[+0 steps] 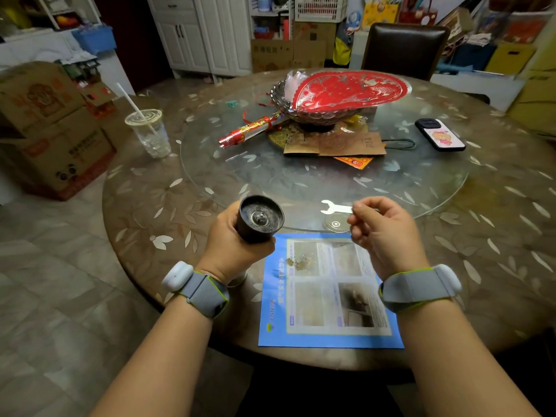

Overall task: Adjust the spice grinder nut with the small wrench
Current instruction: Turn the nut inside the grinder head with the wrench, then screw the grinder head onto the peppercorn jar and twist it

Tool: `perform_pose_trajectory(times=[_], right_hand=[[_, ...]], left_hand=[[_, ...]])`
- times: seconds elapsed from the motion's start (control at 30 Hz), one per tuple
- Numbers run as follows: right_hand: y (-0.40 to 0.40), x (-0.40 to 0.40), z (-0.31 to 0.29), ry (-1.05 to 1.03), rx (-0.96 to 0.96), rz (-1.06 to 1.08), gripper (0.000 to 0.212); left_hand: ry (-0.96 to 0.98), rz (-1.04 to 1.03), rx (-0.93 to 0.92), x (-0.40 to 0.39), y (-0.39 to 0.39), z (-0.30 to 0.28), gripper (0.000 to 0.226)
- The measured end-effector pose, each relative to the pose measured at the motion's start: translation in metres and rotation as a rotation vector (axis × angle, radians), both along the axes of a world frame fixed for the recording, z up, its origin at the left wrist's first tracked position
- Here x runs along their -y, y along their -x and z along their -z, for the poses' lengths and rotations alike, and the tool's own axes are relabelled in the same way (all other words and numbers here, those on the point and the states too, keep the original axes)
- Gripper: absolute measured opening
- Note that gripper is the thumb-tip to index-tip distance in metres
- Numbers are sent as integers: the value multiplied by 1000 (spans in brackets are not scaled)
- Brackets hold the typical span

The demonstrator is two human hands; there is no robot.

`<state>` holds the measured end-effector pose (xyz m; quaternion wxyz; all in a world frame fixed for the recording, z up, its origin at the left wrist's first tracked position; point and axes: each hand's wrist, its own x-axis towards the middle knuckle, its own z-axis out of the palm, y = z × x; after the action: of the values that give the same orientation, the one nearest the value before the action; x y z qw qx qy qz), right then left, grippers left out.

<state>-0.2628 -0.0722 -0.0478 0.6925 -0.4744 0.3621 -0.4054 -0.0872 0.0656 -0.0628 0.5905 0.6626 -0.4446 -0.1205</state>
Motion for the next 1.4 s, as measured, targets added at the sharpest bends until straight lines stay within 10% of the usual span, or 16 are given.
perform_pose_trajectory(times=[0.8,1.17,1.4], right_hand=[[59,47,75,532,-1256,22,11],[2,45,51,770,-1052,-90,28],[-35,48,51,862,-1300,-106,62]], left_hand=[[-27,29,75,5,3,3,39],[-39,37,92,9,1,4,44],[-47,64,86,8,4,0,42]])
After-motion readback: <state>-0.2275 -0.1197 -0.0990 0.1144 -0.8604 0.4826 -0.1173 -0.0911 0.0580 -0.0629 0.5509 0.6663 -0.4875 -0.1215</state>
